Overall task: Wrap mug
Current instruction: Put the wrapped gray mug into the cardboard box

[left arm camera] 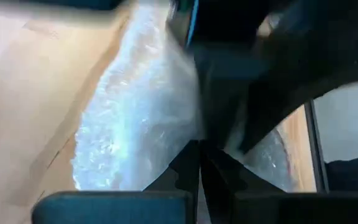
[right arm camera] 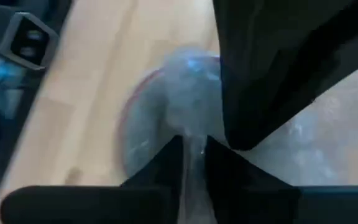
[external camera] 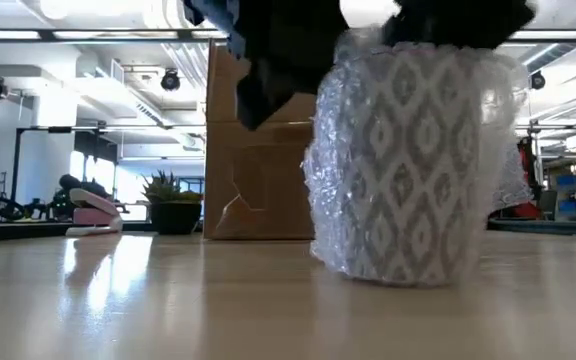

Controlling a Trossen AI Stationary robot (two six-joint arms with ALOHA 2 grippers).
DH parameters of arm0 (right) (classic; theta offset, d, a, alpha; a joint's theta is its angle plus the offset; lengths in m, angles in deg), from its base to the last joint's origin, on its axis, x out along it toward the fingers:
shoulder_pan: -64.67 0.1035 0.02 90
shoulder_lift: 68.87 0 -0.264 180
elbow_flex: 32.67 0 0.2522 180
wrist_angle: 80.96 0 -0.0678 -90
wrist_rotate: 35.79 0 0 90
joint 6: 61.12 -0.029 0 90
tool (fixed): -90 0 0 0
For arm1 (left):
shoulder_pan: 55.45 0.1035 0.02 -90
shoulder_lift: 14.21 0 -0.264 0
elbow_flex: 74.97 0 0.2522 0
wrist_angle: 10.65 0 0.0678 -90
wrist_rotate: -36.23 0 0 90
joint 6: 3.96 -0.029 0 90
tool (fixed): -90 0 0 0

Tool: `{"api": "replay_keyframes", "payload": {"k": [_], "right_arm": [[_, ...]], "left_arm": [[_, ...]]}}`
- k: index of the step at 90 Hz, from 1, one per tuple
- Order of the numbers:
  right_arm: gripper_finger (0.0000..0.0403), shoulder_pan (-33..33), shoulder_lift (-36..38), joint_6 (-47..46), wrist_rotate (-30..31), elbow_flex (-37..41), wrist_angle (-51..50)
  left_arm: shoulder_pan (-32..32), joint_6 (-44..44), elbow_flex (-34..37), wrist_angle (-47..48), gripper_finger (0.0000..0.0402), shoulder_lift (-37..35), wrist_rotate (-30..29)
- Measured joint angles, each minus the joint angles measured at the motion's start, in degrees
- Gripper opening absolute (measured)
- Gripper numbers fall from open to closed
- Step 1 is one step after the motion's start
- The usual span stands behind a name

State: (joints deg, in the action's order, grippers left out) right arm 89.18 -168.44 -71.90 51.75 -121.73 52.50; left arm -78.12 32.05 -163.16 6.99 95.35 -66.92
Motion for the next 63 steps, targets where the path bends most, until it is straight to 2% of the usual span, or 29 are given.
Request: {"api": "replay_keyframes", "payload": {"k": [20, 27, 36, 40, 50, 63], "right_arm": [[0.0116, 0.11, 2.20, -0.08, 0.00, -10.94, -19.69], [0.0128, 0.14, 3.01, 0.33, 4.55, -11.22, -20.21], [0.0134, 0.11, 3.31, 1.21, 14.15, -9.77, -19.87], [0.0134, 0.02, 2.91, 1.41, 15.39, -8.72, -18.38], [0.0116, 1.03, 1.63, 2.02, 10.59, -5.97, -11.04], [0.0052, 2.56, -1.83, 2.58, 8.38, -3.21, -6.81]], "left_arm": [[-0.16, -0.59, 0.12, -0.29, 0.0000, -0.17, 0.23], [-0.20, -0.74, 0.17, -1.02, 0.0000, -0.17, 0.26], [-0.32, -0.76, 0.19, -1.09, 0.0000, -0.17, 0.29], [-0.37, -0.76, 0.22, -1.09, 0.0000, -0.17, 0.29], [-0.42, -0.67, 0.22, -1.13, 0.0000, -0.21, 0.41], [-0.42, -0.59, 0.23, -1.18, 0.0000, -0.28, 0.39]]}}
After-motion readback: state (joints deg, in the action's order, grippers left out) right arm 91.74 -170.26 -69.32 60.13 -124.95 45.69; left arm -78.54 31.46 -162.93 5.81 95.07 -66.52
